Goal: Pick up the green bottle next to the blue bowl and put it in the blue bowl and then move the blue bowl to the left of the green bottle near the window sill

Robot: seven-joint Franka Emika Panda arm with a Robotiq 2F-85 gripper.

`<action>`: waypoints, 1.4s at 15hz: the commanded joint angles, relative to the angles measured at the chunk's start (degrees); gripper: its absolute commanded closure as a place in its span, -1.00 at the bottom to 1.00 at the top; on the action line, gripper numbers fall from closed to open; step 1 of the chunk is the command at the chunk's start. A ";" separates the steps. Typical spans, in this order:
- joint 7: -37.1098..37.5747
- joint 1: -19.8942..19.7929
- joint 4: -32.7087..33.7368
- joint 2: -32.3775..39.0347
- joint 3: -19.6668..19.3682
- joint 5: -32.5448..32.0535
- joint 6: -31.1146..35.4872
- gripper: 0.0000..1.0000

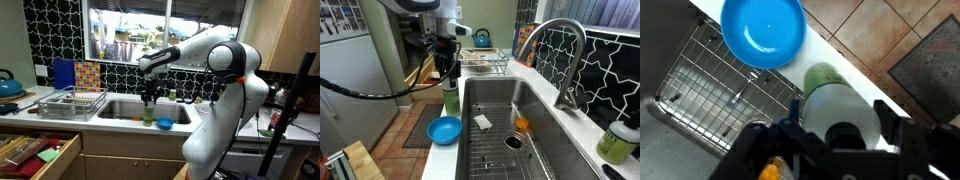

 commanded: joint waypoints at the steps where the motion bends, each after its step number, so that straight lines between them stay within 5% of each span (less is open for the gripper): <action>1: 0.40 -0.17 -0.88 -0.10 0.19 1.88 1.09 0.13; 8: 0.77 -0.08 2.60 -2.07 1.17 2.17 -2.72 0.14; 15: 0.04 -1.67 8.83 -5.81 0.75 -2.10 -16.59 0.14; 21: -3.80 -2.65 5.19 -8.36 -1.49 -5.82 -18.23 0.14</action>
